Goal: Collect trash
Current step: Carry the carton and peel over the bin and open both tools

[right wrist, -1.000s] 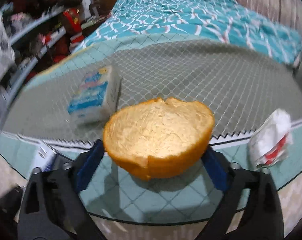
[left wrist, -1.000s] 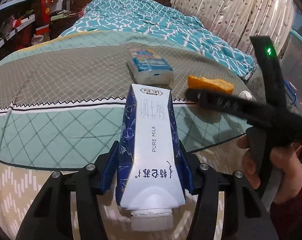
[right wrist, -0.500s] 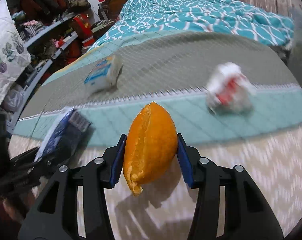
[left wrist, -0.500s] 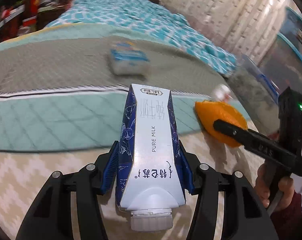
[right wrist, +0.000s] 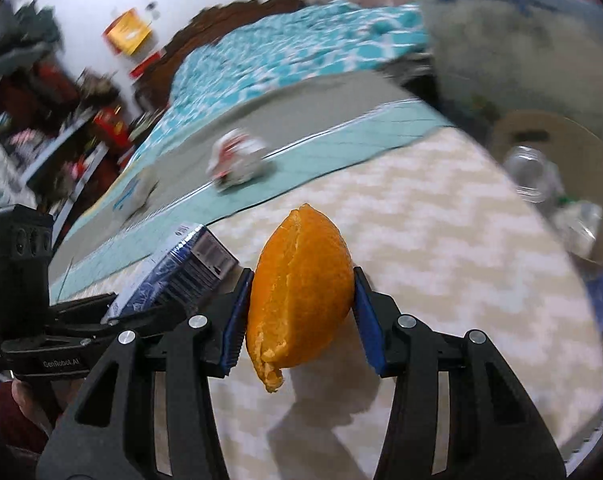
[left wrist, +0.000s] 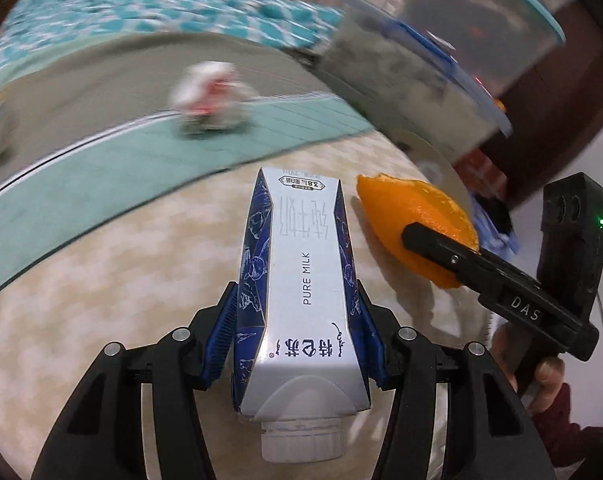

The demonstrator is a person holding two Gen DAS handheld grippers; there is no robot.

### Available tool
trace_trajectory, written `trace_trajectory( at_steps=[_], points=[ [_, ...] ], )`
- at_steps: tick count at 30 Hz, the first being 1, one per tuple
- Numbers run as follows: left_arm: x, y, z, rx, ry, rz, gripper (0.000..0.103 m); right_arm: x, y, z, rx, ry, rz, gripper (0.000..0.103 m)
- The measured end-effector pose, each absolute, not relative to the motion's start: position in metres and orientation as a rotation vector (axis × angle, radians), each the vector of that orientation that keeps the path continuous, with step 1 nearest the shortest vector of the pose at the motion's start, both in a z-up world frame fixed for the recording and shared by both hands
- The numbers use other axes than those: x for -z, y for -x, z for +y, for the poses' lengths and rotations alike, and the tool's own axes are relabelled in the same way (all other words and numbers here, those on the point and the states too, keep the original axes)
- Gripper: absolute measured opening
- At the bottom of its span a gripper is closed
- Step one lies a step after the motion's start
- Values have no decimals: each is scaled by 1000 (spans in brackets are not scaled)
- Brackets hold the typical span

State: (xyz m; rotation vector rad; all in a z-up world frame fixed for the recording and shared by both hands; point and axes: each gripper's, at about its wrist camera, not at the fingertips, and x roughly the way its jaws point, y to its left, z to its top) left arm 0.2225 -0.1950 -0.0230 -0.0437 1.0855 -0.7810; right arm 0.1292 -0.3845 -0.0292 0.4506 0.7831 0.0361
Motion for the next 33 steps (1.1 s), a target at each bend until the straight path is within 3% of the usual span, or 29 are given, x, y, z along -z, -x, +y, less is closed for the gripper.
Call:
trace_trajectory(
  at_steps=[8,16,19,20,21,22,33],
  points=[
    [-6,-240,-315,961,-23,1087,51,18,-94,-505,162,-605,624,50],
    [-22,-264,-444,1078,-78,1092,52,41,-94,-592,328,-632,620,50],
    [-20,-271,-487,1100,-107,1098,52,50,-106,-605,326,-647,655,60],
    [-18,-273,-496,1101,-116,1101,55,53,-106,-611,315,-680,647,67],
    [-14,-276,-509,1090,-140,1106,76,53,-104,-616,316,-700,631,76],
    [-11,-279,-517,1047,-158,1096,82,52,-101,-617,327,-708,607,77],
    [-18,-283,-442,986,-100,1045,83,24,-71,-586,299,-697,477,76]
  ],
)
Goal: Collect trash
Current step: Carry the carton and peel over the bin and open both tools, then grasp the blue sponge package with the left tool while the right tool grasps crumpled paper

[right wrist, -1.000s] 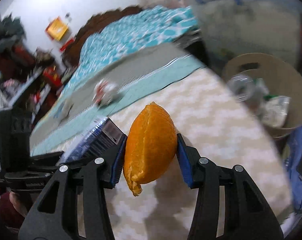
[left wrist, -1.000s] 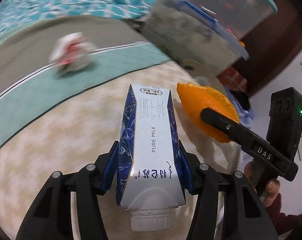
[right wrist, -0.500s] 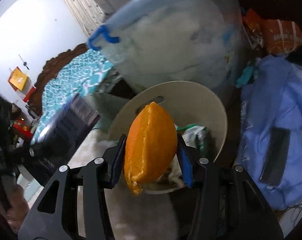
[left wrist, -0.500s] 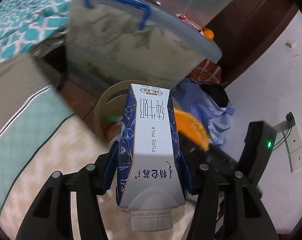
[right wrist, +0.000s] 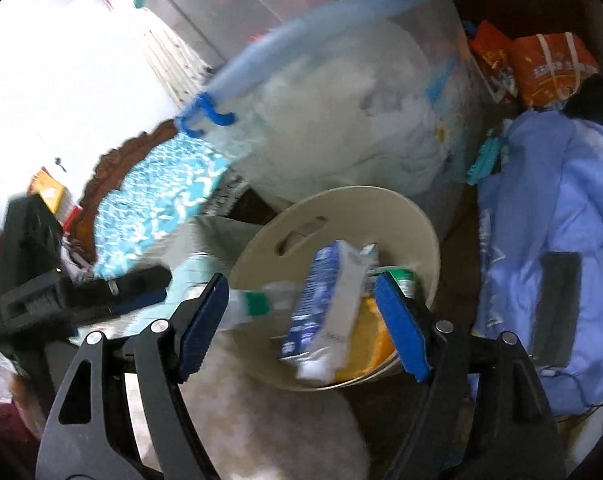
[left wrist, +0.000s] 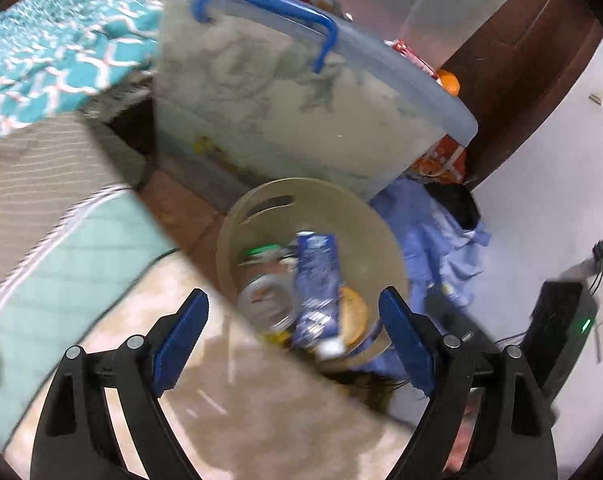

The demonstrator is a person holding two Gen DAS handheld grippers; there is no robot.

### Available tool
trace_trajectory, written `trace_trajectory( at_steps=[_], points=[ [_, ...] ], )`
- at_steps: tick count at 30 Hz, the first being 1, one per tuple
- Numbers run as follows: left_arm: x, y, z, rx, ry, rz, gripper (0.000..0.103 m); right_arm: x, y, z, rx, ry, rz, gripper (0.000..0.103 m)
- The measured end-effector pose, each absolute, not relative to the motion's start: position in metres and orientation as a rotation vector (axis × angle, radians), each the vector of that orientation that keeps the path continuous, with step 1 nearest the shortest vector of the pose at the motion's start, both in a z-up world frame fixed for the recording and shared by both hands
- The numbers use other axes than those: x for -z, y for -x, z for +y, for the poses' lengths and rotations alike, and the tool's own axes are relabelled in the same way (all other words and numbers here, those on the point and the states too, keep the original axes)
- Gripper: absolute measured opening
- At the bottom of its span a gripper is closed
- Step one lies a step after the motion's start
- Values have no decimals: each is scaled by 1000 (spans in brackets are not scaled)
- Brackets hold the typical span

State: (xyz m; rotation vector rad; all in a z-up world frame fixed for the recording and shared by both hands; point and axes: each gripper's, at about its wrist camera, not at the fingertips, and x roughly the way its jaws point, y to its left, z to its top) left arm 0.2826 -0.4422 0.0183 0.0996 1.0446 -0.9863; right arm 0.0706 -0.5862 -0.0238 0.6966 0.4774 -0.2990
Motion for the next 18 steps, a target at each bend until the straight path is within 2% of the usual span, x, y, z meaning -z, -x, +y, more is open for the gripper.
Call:
trace_trajectory(
  at_steps=[6,12,18],
  points=[
    [-29,-288,-338,812,-144,965,85,12,-97,-530,134,-639,515,77],
    [-37,-333,-194,337,-109,940,90,19,-135,-455,-31,-582,623,77],
    [-31,-392,-49,-96,103,970,94,35,-162,-402,-97,-504,720,81]
  ],
)
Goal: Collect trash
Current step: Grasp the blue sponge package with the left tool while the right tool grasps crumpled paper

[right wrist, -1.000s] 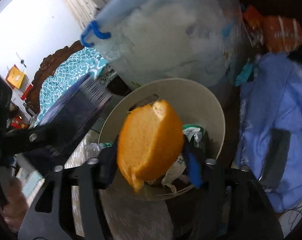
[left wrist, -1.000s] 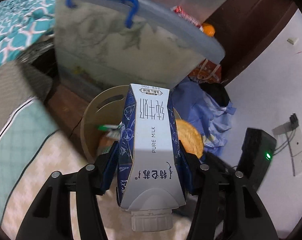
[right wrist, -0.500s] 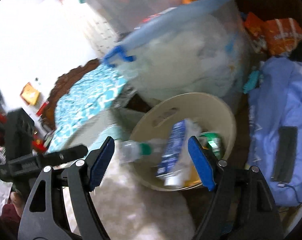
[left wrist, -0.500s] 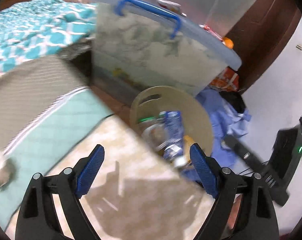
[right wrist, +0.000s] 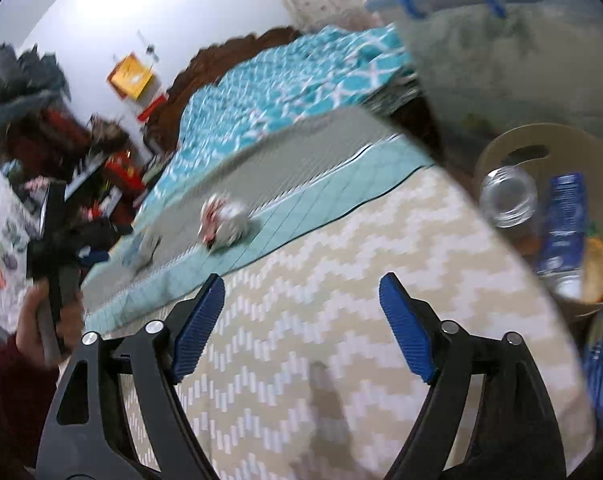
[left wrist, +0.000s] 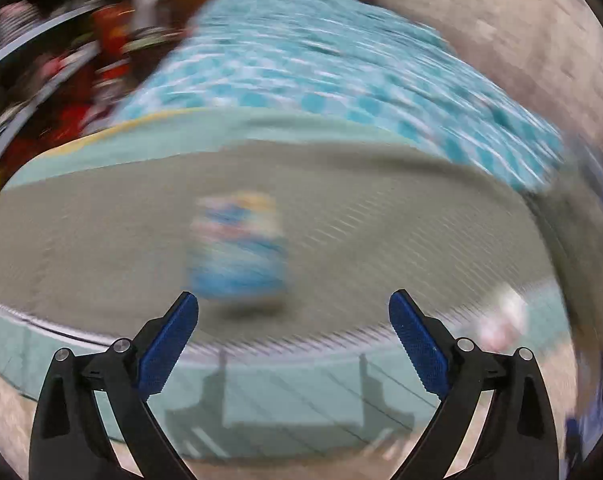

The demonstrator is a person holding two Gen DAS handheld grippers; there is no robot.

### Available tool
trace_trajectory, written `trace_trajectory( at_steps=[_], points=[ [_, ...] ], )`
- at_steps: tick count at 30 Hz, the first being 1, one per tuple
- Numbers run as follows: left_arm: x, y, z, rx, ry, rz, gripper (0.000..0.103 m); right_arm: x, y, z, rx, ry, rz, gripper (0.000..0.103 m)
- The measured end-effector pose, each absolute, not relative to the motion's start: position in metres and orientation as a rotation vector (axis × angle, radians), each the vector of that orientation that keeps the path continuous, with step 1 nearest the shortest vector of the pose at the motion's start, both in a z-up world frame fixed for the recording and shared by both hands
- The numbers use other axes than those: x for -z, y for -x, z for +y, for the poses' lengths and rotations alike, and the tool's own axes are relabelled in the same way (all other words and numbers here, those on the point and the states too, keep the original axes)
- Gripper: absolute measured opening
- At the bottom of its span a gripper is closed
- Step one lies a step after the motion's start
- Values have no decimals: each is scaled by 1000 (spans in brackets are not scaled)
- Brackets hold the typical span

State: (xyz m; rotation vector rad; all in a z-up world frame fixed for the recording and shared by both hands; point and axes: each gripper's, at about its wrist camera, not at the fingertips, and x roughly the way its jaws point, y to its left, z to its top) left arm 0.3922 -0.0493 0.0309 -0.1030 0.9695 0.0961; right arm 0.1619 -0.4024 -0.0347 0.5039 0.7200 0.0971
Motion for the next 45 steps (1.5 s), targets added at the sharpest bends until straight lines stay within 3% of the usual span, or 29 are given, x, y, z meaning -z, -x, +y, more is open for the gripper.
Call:
trace_trajectory(
  at_steps=[6,11,13,14,15,25,34,36,37,41,43,45],
  points=[
    [-16,-436,-14,-106,179,1023,94,43,-169,-388,-51,-442,752,84],
    [16,-459,-24,-132,75,1096,94,48,-173,-394,-47,-477,780,84],
    [28,-453,-19,-99,117,1115,79,51,-176,-396,-43,-495,794,84],
    [29,-444,-21,-102,97,1099,63,51,-178,-397,-47,-501,803,84],
    [27,-437,-26,-72,54,1092,57,51,-179,-396,-49,-500,808,85],
    [-1,-281,-70,356,29,959,57,17,-246,-337,-206,-372,837,85],
    [22,-242,-53,282,17,959,60,40,-339,-288,-122,-374,922,85],
    [24,-238,-55,262,-18,937,60,46,-338,-280,-110,-334,932,59],
    [24,-236,-56,260,-25,936,61,45,-331,-277,-117,-315,931,56],
    [25,-240,-51,270,-4,936,66,41,-289,-274,-198,-334,945,51],
    [26,-242,-50,254,-3,949,82,42,-261,-274,-241,-338,959,51],
    [26,-244,-47,249,15,952,85,43,-234,-273,-271,-315,957,52]
  ],
)
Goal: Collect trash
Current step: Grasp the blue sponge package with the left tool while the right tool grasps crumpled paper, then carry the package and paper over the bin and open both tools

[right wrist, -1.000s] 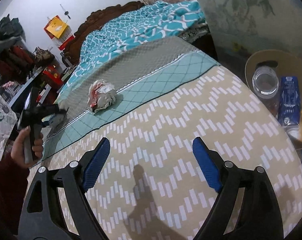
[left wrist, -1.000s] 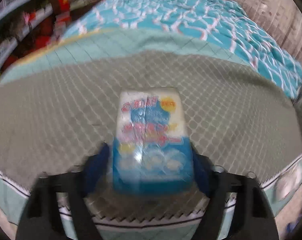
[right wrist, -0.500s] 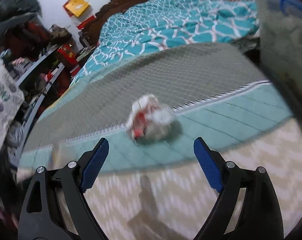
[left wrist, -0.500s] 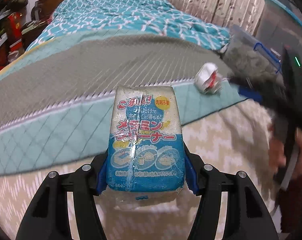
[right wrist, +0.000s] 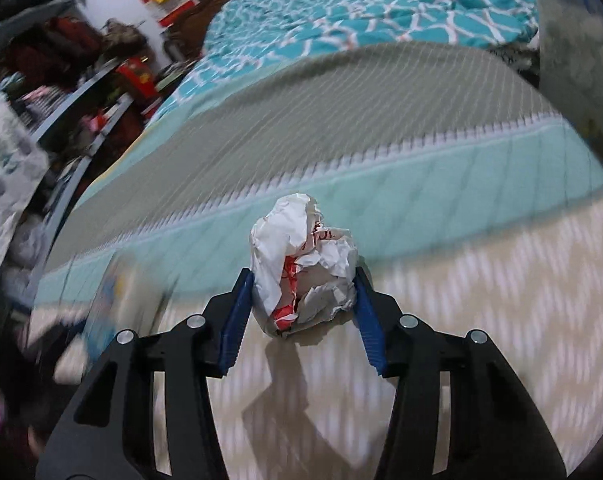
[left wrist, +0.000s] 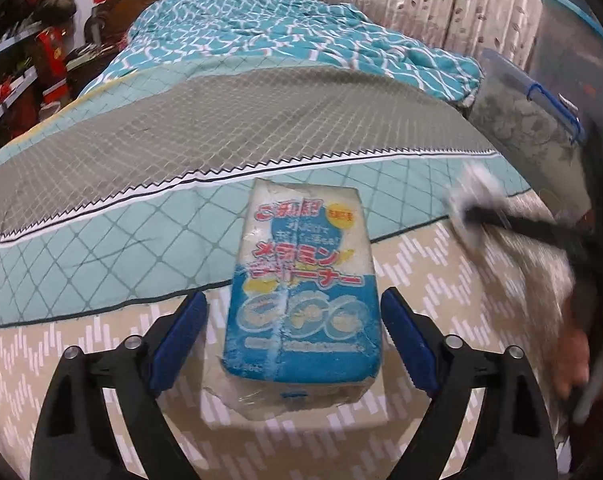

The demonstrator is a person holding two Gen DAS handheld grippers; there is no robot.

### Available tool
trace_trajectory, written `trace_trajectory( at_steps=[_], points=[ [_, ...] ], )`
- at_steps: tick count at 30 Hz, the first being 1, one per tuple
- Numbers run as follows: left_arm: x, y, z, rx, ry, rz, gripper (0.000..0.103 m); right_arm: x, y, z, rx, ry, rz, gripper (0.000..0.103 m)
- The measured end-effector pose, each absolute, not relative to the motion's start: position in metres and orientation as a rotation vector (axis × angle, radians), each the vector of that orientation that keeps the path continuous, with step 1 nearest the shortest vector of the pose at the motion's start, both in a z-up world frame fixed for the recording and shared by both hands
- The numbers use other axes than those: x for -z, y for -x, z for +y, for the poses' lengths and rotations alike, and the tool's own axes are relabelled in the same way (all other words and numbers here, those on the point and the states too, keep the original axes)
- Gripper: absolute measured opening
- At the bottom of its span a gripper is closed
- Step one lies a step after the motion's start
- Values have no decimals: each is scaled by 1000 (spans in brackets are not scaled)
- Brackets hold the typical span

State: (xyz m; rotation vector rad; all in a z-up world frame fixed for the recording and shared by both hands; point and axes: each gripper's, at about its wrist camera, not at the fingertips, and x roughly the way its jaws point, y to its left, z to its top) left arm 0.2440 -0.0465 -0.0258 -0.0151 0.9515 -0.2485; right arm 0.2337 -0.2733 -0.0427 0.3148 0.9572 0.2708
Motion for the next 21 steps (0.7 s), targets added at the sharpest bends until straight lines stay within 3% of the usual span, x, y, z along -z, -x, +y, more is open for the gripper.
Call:
trace_trajectory(
  at_steps=[7,8,10,11,15,21],
  points=[
    [25,-242,-42,225,27,954,87,38,-143,-281,-232,-201,893,54],
    [25,-242,-44,223,22,952,82,38,-136,-284,-213,-190,883,56],
    [23,-240,-49,228,-10,940,62,39,-123,-291,-176,-188,864,62],
    [23,-239,-53,235,-22,939,58,39,-120,-294,-168,-189,855,64],
    [20,-235,-73,340,-6,974,57,38,-117,-301,-182,-202,843,52],
    [8,-229,-130,541,-8,1001,57,32,-108,-339,-152,-334,785,49]
  ],
)
